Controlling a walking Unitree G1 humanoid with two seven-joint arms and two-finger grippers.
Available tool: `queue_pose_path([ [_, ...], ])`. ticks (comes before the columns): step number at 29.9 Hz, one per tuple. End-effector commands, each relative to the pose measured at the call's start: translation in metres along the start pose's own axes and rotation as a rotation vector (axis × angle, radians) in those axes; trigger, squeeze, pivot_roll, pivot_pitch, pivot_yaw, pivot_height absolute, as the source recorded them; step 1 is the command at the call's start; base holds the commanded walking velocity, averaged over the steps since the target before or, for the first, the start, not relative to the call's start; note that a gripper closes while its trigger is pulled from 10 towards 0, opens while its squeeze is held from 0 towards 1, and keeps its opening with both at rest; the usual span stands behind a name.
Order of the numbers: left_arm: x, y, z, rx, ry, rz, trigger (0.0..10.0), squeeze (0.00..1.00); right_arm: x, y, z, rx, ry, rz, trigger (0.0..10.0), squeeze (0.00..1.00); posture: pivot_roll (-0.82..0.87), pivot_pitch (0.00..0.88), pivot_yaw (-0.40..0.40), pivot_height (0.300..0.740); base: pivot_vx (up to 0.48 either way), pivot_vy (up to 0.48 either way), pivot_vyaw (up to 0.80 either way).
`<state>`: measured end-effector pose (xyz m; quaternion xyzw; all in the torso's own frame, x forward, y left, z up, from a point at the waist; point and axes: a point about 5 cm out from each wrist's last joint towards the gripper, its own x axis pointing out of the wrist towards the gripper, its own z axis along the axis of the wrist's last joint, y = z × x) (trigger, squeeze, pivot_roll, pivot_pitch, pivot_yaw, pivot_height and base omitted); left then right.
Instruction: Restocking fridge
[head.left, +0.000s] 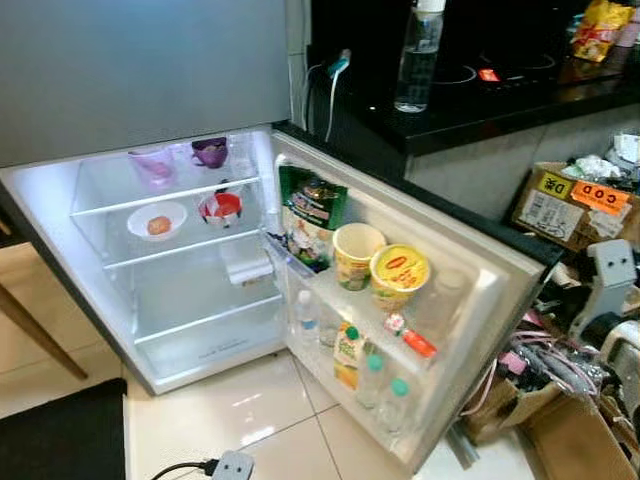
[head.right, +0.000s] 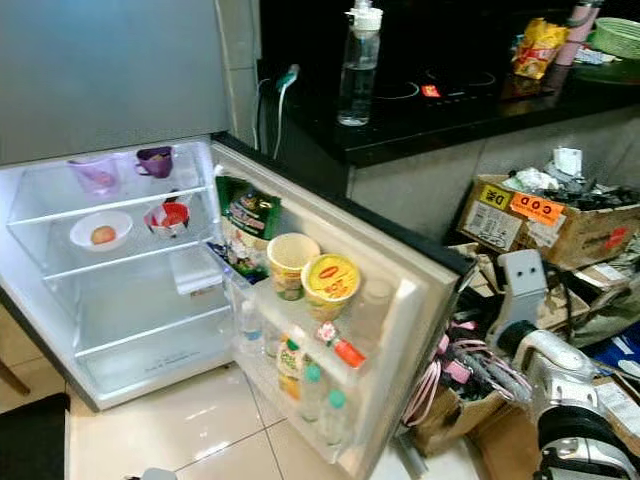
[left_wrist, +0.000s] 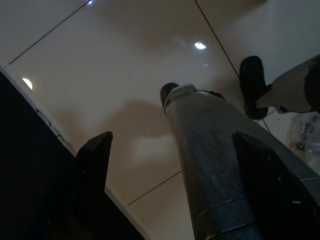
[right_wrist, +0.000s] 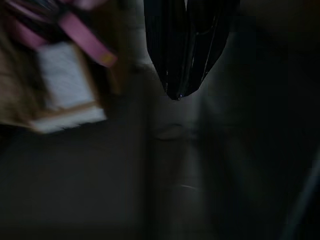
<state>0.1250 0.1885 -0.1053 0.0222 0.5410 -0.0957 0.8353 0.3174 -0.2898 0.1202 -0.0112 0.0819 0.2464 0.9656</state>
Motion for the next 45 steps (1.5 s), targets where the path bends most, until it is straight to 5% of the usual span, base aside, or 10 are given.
queue_pose_path([
  [1,-0.001,-0.005,-0.013,-0.014,0.051,-0.015,10.0,0.00,0.004,0.012,0.003,0.021,-0.006,0.157,10.0,0.00,-0.06,0.000,-0.019,0.740,0.000,0.000,0.00],
  [9,0.000,-0.006,-0.013,-0.020,0.050,-0.017,10.0,0.00,-0.001,0.044,0.003,0.046,0.028,0.484,10.0,0.00,-0.07,0.000,-0.022,0.740,0.000,0.000,0.00],
  [14,0.000,-0.008,-0.014,-0.020,0.053,-0.022,10.0,0.00,-0.006,0.098,0.006,0.110,0.019,0.807,10.0,0.00,-0.07,0.000,-0.020,0.740,0.000,0.000,0.00],
  [19,0.000,-0.008,-0.014,-0.021,0.053,-0.024,10.0,0.00,-0.002,0.116,0.003,0.131,-0.019,0.850,10.0,0.00,-0.07,0.000,-0.021,0.740,0.000,0.000,0.00],
  [21,0.000,-0.008,-0.014,-0.023,0.053,-0.023,10.0,0.00,0.016,0.099,-0.004,0.051,-0.072,0.594,10.0,0.00,-0.07,0.000,-0.021,0.740,0.000,0.000,0.00],
  [22,0.000,-0.008,-0.014,-0.023,0.053,-0.023,10.0,0.00,0.016,0.099,-0.004,0.051,-0.072,0.594,10.0,0.00,-0.07,0.000,-0.021,0.740,0.000,0.000,0.00],
  [23,0.000,-0.008,-0.014,-0.025,0.053,-0.022,10.0,0.00,0.027,0.082,-0.013,0.060,-0.080,0.349,10.0,0.00,-0.07,0.000,-0.021,0.740,0.000,0.000,0.00],
  [29,0.000,-0.009,-0.015,-0.027,0.055,-0.023,10.0,0.00,0.022,0.060,-0.048,0.098,0.052,-0.007,10.0,0.00,-0.07,0.000,-0.024,0.740,0.000,0.000,0.00],
  [38,0.000,-0.013,-0.017,-0.033,0.059,-0.029,10.0,0.00,-0.008,0.060,-0.110,0.278,0.244,-0.140,10.0,0.00,-0.07,0.000,-0.025,0.740,0.000,0.000,0.00],
  [45,0.000,-0.012,-0.018,-0.033,0.062,-0.027,10.0,0.00,-0.053,0.072,-0.170,0.357,0.478,-0.318,10.0,0.00,-0.07,0.000,-0.024,0.740,0.000,0.000,0.68],
])
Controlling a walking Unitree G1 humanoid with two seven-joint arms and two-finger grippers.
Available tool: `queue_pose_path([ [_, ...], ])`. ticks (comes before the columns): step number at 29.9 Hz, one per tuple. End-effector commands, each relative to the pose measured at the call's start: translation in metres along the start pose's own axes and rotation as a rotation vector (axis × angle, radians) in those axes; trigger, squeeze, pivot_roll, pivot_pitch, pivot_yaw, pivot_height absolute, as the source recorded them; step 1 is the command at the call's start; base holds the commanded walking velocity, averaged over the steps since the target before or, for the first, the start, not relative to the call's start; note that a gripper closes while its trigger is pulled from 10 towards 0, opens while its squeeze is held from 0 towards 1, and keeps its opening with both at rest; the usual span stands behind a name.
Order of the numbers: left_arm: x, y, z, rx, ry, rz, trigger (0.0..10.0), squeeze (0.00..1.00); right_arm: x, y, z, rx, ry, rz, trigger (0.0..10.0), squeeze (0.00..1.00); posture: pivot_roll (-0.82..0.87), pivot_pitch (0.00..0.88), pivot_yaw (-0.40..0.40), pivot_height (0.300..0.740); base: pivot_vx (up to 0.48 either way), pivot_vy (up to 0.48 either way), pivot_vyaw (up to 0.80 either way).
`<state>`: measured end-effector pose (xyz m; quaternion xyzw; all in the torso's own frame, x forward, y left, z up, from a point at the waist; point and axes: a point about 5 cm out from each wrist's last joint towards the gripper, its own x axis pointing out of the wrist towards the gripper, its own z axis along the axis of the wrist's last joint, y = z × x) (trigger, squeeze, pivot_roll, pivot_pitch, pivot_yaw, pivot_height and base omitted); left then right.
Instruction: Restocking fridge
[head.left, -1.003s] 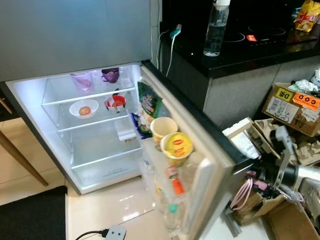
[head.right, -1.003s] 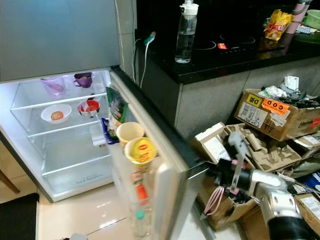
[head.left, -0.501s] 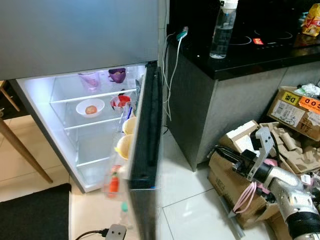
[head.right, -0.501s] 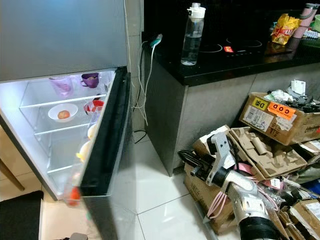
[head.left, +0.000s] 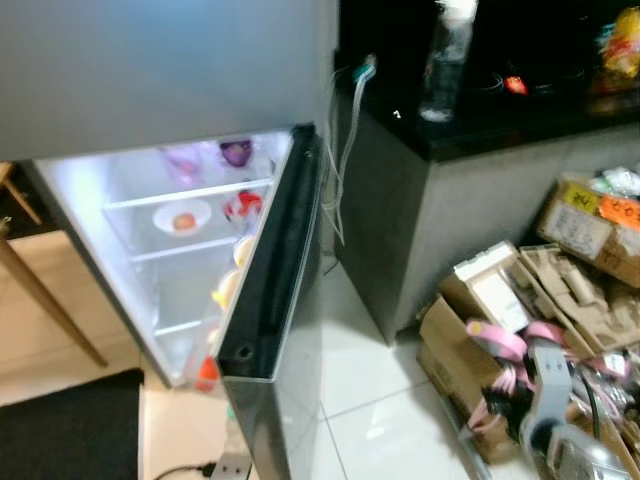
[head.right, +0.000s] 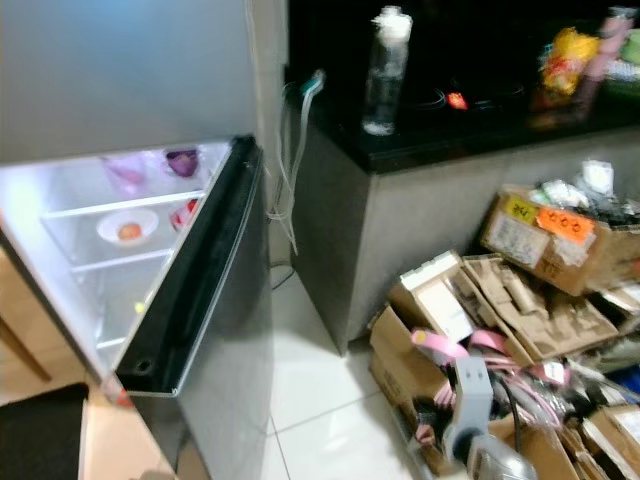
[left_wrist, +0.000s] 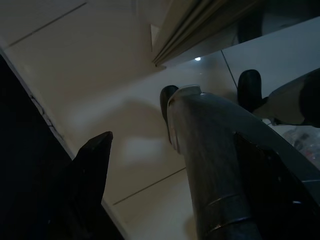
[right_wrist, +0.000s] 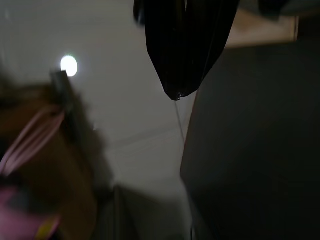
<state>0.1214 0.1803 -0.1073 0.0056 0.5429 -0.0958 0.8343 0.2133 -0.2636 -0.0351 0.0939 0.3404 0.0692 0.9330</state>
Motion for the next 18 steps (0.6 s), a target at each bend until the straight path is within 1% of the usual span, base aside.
queue_pose_path([
  [1,-0.001,-0.003,-0.015,-0.006,0.061,-0.008,10.0,0.00,0.000,0.001,-0.004,-0.008,0.010,-0.013,10.0,0.00,-0.07,0.000,-0.024,0.740,0.000,0.000,0.79],
  [3,-0.002,-0.002,-0.016,-0.003,0.063,-0.005,10.0,0.00,-0.004,-0.001,-0.015,0.010,0.043,-0.034,10.0,0.00,-0.07,0.000,-0.018,0.740,0.000,0.000,0.79],
  [4,-0.002,-0.002,-0.016,-0.003,0.063,-0.005,10.0,0.00,-0.004,-0.001,-0.015,0.010,0.043,-0.034,10.0,0.00,-0.07,0.000,-0.018,0.740,0.000,0.000,0.79],
  [7,-0.002,-0.001,-0.016,0.001,0.064,-0.002,10.0,0.00,-0.008,-0.003,-0.028,0.019,0.090,-0.054,10.0,0.00,-0.07,0.000,-0.019,0.740,0.000,0.000,0.79],
  [9,-0.002,-0.001,-0.015,0.002,0.064,-0.002,10.0,0.00,-0.009,-0.003,-0.030,0.017,0.099,-0.058,10.0,0.00,-0.07,0.000,-0.019,0.740,0.000,0.000,0.79],
  [11,-0.002,-0.001,-0.015,0.003,0.062,-0.003,10.0,0.00,-0.012,-0.006,-0.040,0.014,0.142,-0.083,10.0,0.00,-0.07,0.000,-0.021,0.740,0.000,0.000,0.79],
  [12,-0.002,-0.001,-0.015,0.003,0.062,-0.003,10.0,0.00,-0.012,-0.006,-0.040,0.014,0.142,-0.083,10.0,0.00,-0.07,0.000,-0.021,0.740,0.000,0.000,0.79],
  [14,-0.002,-0.001,-0.014,0.003,0.060,-0.004,10.0,0.00,-0.016,-0.007,-0.049,0.018,0.175,-0.104,10.0,0.00,-0.06,0.000,-0.022,0.740,0.000,0.000,0.79],
  [18,-0.001,-0.002,-0.014,0.005,0.061,-0.005,10.0,0.00,-0.020,-0.008,-0.057,0.029,0.199,-0.123,10.0,0.00,-0.07,0.000,-0.023,0.740,0.000,0.000,0.79],
])
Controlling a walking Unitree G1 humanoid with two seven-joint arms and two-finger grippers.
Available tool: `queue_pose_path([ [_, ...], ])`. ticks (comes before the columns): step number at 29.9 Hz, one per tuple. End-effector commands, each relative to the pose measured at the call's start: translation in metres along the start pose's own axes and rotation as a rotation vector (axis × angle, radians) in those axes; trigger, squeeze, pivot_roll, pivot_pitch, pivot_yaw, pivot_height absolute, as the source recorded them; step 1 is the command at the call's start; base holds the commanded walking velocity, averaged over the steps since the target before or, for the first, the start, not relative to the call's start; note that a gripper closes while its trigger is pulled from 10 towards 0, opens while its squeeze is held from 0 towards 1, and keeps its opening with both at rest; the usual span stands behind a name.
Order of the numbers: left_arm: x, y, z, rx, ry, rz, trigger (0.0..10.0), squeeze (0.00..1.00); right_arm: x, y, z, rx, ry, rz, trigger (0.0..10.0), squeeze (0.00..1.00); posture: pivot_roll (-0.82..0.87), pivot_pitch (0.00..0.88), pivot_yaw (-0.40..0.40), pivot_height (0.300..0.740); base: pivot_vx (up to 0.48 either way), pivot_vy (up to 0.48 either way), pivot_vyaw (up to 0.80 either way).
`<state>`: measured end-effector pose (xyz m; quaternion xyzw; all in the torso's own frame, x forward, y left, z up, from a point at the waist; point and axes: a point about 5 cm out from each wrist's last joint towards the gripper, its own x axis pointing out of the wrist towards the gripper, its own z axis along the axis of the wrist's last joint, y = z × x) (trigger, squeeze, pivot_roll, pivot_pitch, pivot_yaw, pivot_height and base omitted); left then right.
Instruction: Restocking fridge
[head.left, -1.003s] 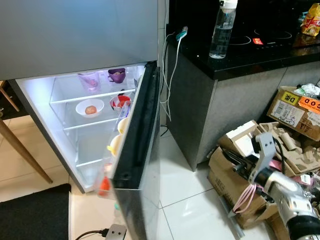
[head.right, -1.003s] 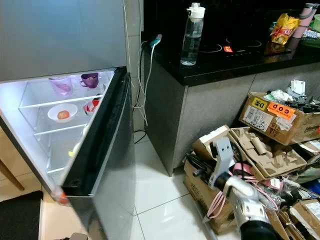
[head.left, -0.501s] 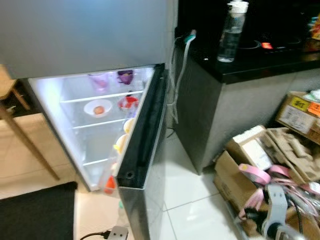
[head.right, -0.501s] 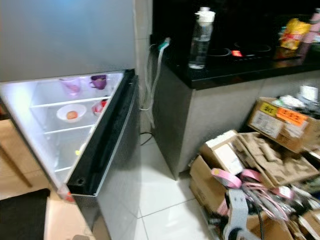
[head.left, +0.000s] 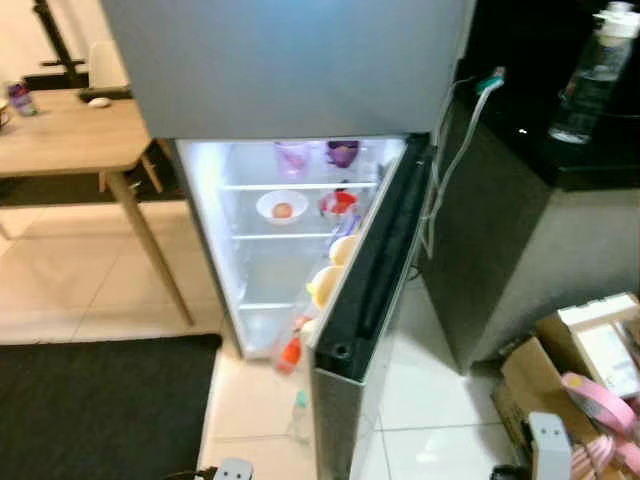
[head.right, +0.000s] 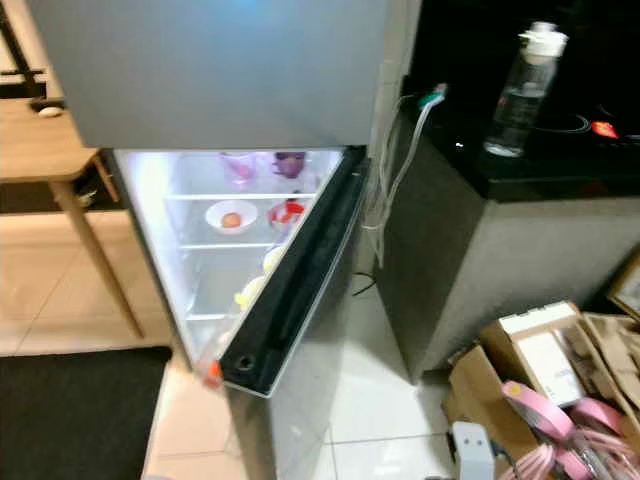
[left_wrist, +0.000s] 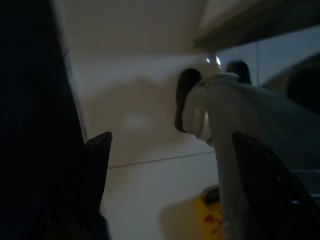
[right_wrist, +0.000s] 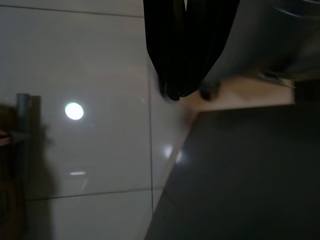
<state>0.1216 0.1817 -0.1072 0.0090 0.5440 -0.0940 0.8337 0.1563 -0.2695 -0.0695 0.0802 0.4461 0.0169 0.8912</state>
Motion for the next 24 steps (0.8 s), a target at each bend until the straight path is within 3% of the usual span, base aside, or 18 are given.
queue_pose_path([
  [1,-0.001,-0.003,-0.014,0.003,0.059,-0.013,10.0,0.00,0.001,0.001,0.002,0.007,-0.010,-0.009,10.0,0.00,-0.07,0.000,-0.020,0.740,0.000,0.000,0.79],
  [6,-0.001,-0.003,-0.014,0.010,0.062,-0.013,10.0,0.00,-0.003,-0.001,-0.014,0.029,0.032,-0.036,10.0,0.00,-0.07,0.000,-0.021,0.740,0.000,0.000,0.79],
  [13,-0.001,-0.003,-0.013,0.009,0.059,-0.013,10.0,0.00,-0.003,-0.004,-0.015,0.037,0.034,-0.072,10.0,0.00,-0.07,0.000,-0.016,0.740,0.000,0.000,0.79],
  [17,-0.001,-0.003,-0.012,0.006,0.057,-0.014,10.0,0.00,-0.004,-0.009,-0.007,0.063,-0.012,-0.097,10.0,0.00,-0.07,0.000,-0.017,0.740,0.000,0.000,0.00],
  [21,-0.001,-0.003,-0.013,0.005,0.057,-0.016,10.0,0.00,-0.002,-0.005,0.008,0.087,-0.096,-0.016,10.0,0.00,-0.07,0.000,-0.016,0.740,0.000,0.000,0.00],
  [23,-0.001,-0.003,-0.013,0.006,0.058,-0.016,10.0,0.00,0.000,0.002,0.023,0.093,-0.169,0.092,10.0,0.00,-0.08,0.000,-0.017,0.740,0.000,0.000,0.00],
  [24,-0.001,-0.003,-0.013,0.007,0.059,-0.016,10.0,0.00,0.001,0.009,0.039,0.096,-0.236,0.208,10.0,0.00,-0.08,0.000,-0.017,0.740,0.000,0.000,0.00],
])
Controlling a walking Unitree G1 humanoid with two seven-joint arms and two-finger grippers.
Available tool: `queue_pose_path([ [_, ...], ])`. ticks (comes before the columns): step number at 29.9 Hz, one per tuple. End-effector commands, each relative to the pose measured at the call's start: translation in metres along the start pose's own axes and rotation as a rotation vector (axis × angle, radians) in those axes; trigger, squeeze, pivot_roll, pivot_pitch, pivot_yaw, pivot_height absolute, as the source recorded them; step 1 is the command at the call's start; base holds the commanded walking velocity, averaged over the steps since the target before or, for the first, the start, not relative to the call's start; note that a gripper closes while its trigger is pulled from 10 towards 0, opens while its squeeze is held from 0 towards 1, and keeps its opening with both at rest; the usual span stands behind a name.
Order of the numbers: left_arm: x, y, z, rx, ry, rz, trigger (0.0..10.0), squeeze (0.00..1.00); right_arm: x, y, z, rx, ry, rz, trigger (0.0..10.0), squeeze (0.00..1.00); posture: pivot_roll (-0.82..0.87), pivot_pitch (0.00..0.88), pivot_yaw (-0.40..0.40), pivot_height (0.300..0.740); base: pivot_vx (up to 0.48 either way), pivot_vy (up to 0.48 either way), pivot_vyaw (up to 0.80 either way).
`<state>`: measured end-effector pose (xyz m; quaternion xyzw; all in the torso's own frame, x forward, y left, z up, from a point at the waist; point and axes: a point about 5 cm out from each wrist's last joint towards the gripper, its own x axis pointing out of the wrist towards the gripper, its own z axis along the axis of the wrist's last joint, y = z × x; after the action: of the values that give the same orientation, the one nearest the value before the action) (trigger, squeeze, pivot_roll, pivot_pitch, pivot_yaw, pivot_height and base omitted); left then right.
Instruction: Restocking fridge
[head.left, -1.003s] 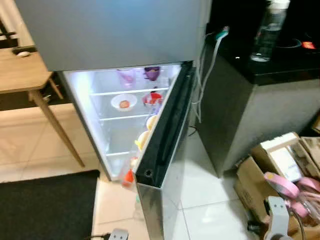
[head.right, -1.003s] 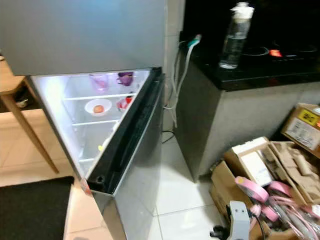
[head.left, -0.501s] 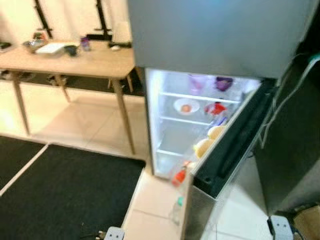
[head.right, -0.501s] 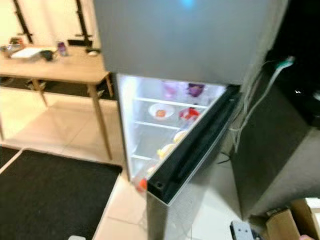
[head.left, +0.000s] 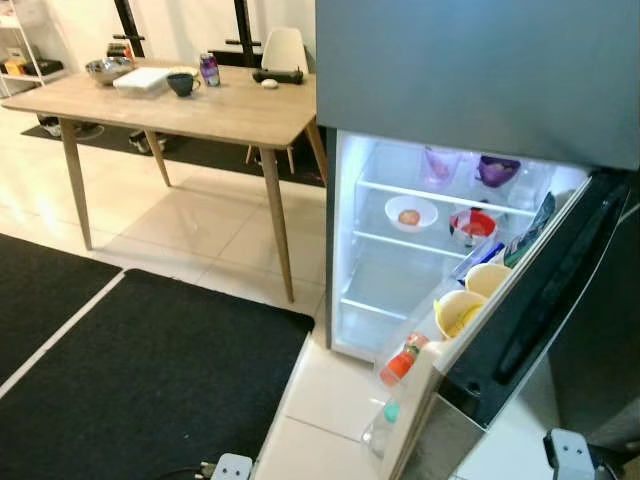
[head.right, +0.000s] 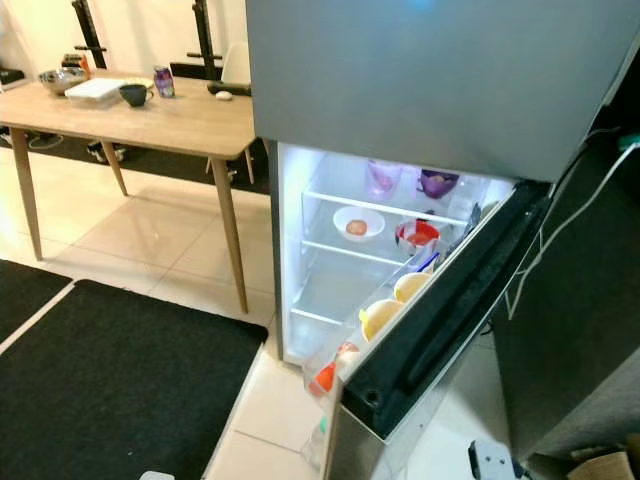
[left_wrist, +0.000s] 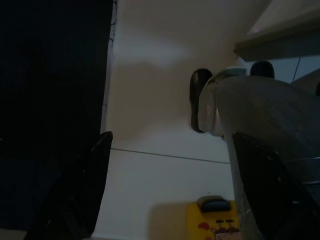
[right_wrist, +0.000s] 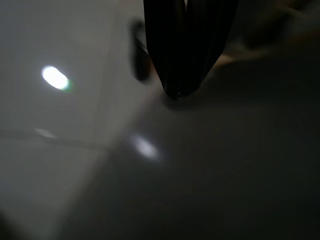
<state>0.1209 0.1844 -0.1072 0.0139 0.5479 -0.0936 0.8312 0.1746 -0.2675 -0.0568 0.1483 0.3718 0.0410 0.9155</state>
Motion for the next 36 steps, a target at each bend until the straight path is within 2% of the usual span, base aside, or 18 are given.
queue_pose_path([
  [1,0.000,-0.006,-0.012,0.000,0.049,-0.022,10.0,0.00,0.003,0.006,0.016,0.005,-0.079,0.096,10.0,0.00,-0.08,0.000,-0.017,0.740,0.000,0.000,0.00],
  [2,0.000,-0.006,-0.012,0.000,0.049,-0.022,10.0,0.00,0.006,0.013,0.028,-0.007,-0.118,0.188,10.0,0.00,-0.08,0.000,-0.017,0.740,0.000,0.000,0.00],
  [7,0.000,-0.007,-0.011,0.002,0.047,-0.024,10.0,0.00,0.010,0.025,0.049,-0.062,-0.166,0.325,10.0,0.00,-0.08,0.000,-0.018,0.740,0.000,0.000,0.00],
  [10,0.000,-0.008,-0.011,0.003,0.046,-0.028,10.0,0.00,0.016,0.046,0.077,-0.158,-0.231,0.478,10.0,0.00,-0.08,0.000,-0.019,0.740,0.000,0.000,0.00],
  [14,0.000,-0.008,-0.012,0.002,0.046,-0.030,10.0,0.00,0.019,0.074,0.109,-0.233,-0.315,0.664,10.0,0.00,-0.08,0.000,-0.019,0.740,0.000,0.000,0.00],
  [16,0.000,-0.008,-0.012,0.002,0.046,-0.030,10.0,0.00,0.019,0.074,0.109,-0.233,-0.315,0.664,10.0,0.00,-0.08,0.000,-0.019,0.740,0.000,0.000,0.00],
  [19,0.000,-0.009,-0.012,-0.002,0.046,-0.029,10.0,0.00,0.016,0.113,0.147,-0.359,-0.385,0.868,10.0,0.00,-0.06,0.000,-0.025,0.740,0.000,0.000,0.00],
  [20,0.000,-0.009,-0.014,-0.005,0.049,-0.029,10.0,0.00,0.014,0.138,0.165,-0.470,-0.401,0.976,10.0,0.00,-0.06,0.000,-0.028,0.740,0.000,0.000,0.00],
  [23,0.000,-0.009,-0.015,-0.006,0.050,-0.029,10.0,0.00,0.013,0.143,0.168,-0.493,-0.402,0.994,10.0,0.00,-0.06,0.000,-0.028,0.740,0.000,0.000,0.00],
  [24,-0.001,-0.009,-0.019,-0.011,0.056,-0.027,10.0,0.00,0.015,0.168,0.188,-0.553,-0.464,1.015,10.0,0.00,-0.05,0.000,-0.036,0.740,0.000,0.000,0.00],
  [25,-0.001,-0.009,-0.019,-0.011,0.056,-0.027,10.0,0.00,0.015,0.168,0.188,-0.553,-0.464,1.015,10.0,0.00,-0.05,0.000,-0.036,0.740,0.000,0.000,0.00],
  [28,-0.002,-0.009,-0.023,-0.016,0.063,-0.025,10.0,0.00,0.016,0.201,0.215,-0.585,-0.567,1.007,10.0,0.00,-0.04,0.000,-0.039,0.740,0.000,0.000,0.00],
  [30,-0.002,-0.009,-0.024,-0.017,0.065,-0.025,10.0,0.00,0.017,0.220,0.233,-0.604,-0.654,0.943,10.0,0.00,-0.04,0.000,-0.039,0.740,0.000,0.000,0.00],
  [31,-0.002,-0.009,-0.025,-0.020,0.065,-0.023,10.0,0.00,0.016,0.232,0.251,-0.571,-0.746,0.847,10.0,0.00,-0.03,0.000,-0.041,0.740,0.000,0.000,0.00],
  [33,-0.002,-0.009,-0.025,-0.020,0.065,-0.023,10.0,0.00,0.016,0.232,0.251,-0.571,-0.746,0.847,10.0,0.00,-0.03,0.000,-0.041,0.740,0.000,0.000,0.00],
  [34,-0.002,-0.009,-0.025,-0.023,0.061,-0.020,10.0,0.00,0.019,0.231,0.259,-0.546,-0.776,0.750,10.0,0.00,-0.02,0.000,-0.047,0.740,0.000,0.000,0.00],
  [36,-0.002,-0.009,-0.025,-0.025,0.057,-0.018,10.0,0.00,0.021,0.228,0.259,-0.543,-0.766,0.714,10.0,0.00,-0.02,0.000,-0.049,0.740,0.000,0.000,0.00],
])
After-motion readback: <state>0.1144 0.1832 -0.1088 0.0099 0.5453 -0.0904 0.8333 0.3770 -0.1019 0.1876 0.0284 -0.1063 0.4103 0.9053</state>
